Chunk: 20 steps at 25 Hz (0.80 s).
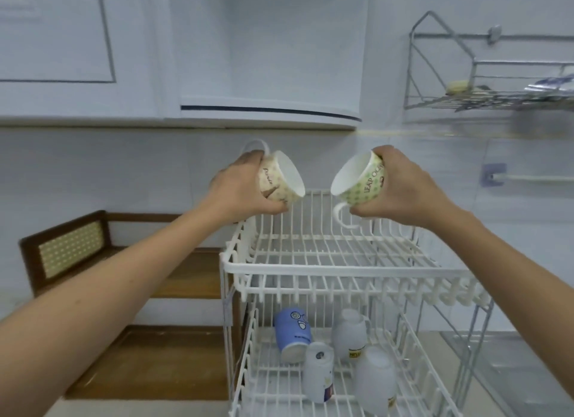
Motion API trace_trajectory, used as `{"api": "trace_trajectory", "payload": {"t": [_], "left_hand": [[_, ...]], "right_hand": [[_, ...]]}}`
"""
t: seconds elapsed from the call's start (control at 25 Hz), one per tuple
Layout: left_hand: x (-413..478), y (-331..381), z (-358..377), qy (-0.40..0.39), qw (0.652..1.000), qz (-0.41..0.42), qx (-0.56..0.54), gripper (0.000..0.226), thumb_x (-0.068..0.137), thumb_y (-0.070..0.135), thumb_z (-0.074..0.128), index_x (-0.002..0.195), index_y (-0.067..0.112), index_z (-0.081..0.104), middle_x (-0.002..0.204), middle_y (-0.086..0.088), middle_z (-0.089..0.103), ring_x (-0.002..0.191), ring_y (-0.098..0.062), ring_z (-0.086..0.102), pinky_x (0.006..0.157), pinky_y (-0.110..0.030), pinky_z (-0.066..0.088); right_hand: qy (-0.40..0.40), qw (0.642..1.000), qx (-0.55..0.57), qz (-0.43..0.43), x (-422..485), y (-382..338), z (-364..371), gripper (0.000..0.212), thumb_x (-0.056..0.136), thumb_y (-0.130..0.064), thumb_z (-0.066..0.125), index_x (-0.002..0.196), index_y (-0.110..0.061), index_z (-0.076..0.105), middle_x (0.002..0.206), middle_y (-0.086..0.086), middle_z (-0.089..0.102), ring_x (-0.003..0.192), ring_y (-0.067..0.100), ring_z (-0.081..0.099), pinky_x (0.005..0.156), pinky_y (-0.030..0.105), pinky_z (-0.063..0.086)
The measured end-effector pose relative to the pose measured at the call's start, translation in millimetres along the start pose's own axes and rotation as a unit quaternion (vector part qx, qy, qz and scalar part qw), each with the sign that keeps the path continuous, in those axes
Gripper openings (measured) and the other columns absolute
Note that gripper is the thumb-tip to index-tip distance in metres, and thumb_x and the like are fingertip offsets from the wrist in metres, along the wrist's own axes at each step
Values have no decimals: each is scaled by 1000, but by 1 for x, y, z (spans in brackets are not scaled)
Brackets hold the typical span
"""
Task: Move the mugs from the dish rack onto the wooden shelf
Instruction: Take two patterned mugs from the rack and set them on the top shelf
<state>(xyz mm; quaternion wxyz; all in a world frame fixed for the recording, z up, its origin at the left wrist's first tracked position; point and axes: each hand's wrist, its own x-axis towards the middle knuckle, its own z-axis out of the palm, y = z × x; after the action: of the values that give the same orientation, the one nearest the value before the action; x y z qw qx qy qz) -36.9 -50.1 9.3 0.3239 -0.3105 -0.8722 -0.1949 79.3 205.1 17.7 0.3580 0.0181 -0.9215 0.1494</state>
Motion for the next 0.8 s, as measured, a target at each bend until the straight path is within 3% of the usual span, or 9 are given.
{"api": "trace_trajectory", "payload": {"t": [0.16, 0.28, 0.44, 0.52, 0.6, 0.68, 0.8], "left_hand": [[-39, -39, -30, 39, 982, -107, -148, 76, 46, 68, 73, 103, 27, 44, 93, 10, 60, 81, -13, 57, 65, -31, 47], [-66, -87, -50, 63, 951, -192, -234, 72, 49, 63, 77, 104, 25, 49, 87, 16, 63, 79, -6, 60, 66, -28, 50], [-97, -163, -58, 76, 916, -289, -269, 66, 58, 59, 79, 108, 27, 50, 96, 9, 64, 82, -5, 61, 61, -22, 48], [-111, -201, -56, 83, 887, -333, -310, 69, 61, 50, 82, 114, 22, 48, 105, 3, 65, 91, -13, 64, 72, -28, 54], [-123, -231, -49, 83, 859, -372, -342, 76, 60, 40, 87, 118, 18, 42, 106, -1, 62, 96, -18, 63, 70, -26, 53], [-135, -257, -36, 72, 851, -397, -336, 77, 58, 35, 88, 114, 17, 39, 100, 0, 59, 99, -21, 61, 63, -22, 49], [-145, -289, -8, 63, 845, -425, -317, 81, 53, 38, 89, 115, 16, 42, 111, -6, 62, 103, -25, 61, 80, -34, 55]], "right_hand": [[11, 992, 124, 27, -13, -77, 16, 86, 47, -49, 82, 117, -28, 37, 88, -19, 53, 83, 15, 58, 63, 29, 48], [1, 982, 186, 31, -23, -140, 39, 95, 44, -53, 81, 124, -31, 34, 94, -15, 55, 87, 14, 60, 69, 35, 55], [4, 974, 221, 41, -25, -212, 87, 104, 45, -56, 83, 132, -29, 33, 91, -22, 49, 84, 6, 56, 67, 26, 51], [0, 970, 236, 61, -16, -242, 121, 104, 48, -52, 86, 133, -25, 33, 96, -17, 52, 88, 10, 57, 70, 33, 56], [6, 964, 244, 105, -3, -262, 160, 104, 48, -47, 89, 131, -21, 34, 106, -5, 55, 99, 20, 58, 81, 43, 55], [9, 948, 271, 168, 9, -275, 202, 99, 48, -39, 90, 128, -17, 35, 113, 2, 57, 105, 25, 58, 89, 44, 52], [-2, 927, 284, 243, 20, -280, 265, 91, 52, -36, 89, 123, -13, 36, 114, 9, 61, 106, 28, 60, 88, 40, 53]]}}
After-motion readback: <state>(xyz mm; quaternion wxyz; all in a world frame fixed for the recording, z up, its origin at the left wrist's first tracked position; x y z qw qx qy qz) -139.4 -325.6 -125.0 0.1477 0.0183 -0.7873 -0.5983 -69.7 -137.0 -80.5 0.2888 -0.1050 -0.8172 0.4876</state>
